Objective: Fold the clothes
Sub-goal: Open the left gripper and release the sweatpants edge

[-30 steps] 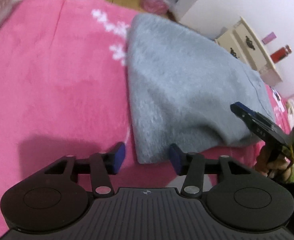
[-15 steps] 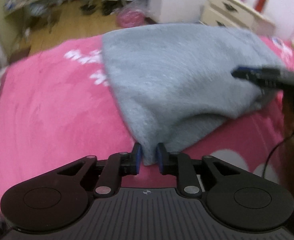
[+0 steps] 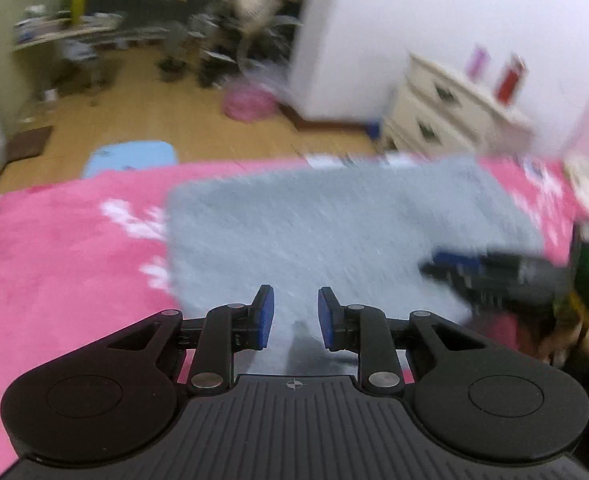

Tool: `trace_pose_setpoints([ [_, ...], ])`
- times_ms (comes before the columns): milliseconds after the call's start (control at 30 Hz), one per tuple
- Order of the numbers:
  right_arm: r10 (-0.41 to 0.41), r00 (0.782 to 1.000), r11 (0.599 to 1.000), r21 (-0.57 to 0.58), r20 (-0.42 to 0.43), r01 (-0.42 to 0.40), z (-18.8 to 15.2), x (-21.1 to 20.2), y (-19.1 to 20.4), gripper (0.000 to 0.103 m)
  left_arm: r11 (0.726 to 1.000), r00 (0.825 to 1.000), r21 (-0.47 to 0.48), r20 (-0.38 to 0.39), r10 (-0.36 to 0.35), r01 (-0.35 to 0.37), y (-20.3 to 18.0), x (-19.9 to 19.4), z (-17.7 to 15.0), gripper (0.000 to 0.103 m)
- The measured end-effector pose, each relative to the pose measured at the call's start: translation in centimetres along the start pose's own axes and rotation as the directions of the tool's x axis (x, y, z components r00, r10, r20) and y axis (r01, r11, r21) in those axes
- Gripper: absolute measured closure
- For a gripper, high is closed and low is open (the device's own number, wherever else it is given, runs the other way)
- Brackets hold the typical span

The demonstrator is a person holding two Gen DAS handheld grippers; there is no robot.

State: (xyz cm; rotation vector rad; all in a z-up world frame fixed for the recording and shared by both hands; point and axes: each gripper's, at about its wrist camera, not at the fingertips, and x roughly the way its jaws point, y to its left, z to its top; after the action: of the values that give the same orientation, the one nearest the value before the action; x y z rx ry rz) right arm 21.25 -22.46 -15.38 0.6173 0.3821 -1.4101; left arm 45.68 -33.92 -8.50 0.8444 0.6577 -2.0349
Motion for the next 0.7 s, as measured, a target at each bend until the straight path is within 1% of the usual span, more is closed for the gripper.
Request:
trace_pose_setpoints([
  [33,0.002,1.000,1.000,0.001,-0.001,-0.002,0.0,0.0,0.0,0.071,1.000,0.999,0.010,-0.041,0.024,-0.024,-0.3,0.8,-0.6,0.079],
  [100,0.006,1.000,1.000,0.007,-0.004,-0.006,0.0,0.0,-0.1,0.071,0.999,0.996,-0.014,-0.075,0.040,-0.041,0.1,1.4,-2.2,0.079],
  [167,0.010,1.000,1.000,0.009,-0.005,-0.010,0.0,0.0,-0.2,0.071,0.998,0.998,-0.053,-0.053,0.031,-0.033,0.9,0.9,-3.4,0.079],
  [300,0.018,1.000,1.000,0.020,0.001,-0.018,-0.2,-0.1,-0.4,0.070,0.994,0.999,-0.109,-0.039,0.014,-0.019,2.0,0.1,-4.4,0.079],
  [400,0.021,1.000,0.999,0.041,0.003,-0.021,-0.1,0.0,-0.5,0.069,0.995,0.999,-0.097,-0.030,0.014,-0.017,1.8,-0.1,-4.6,0.079],
  [467,0.026,1.000,0.999,0.046,0.003,-0.026,0.0,0.1,-0.4,0.064,0.997,0.999,-0.076,-0.028,0.022,-0.024,1.5,0.3,-4.8,0.079],
  [533,0.027,1.000,0.999,0.043,0.000,-0.027,0.1,0.2,-0.2,0.061,0.997,0.999,-0.066,-0.019,0.027,-0.028,1.3,0.6,-5.1,0.079],
  [700,0.029,1.000,0.999,0.044,-0.008,-0.028,0.3,0.2,-0.2,0.061,0.993,1.000,-0.113,0.000,0.020,-0.020,1.7,-0.6,-5.3,0.079],
])
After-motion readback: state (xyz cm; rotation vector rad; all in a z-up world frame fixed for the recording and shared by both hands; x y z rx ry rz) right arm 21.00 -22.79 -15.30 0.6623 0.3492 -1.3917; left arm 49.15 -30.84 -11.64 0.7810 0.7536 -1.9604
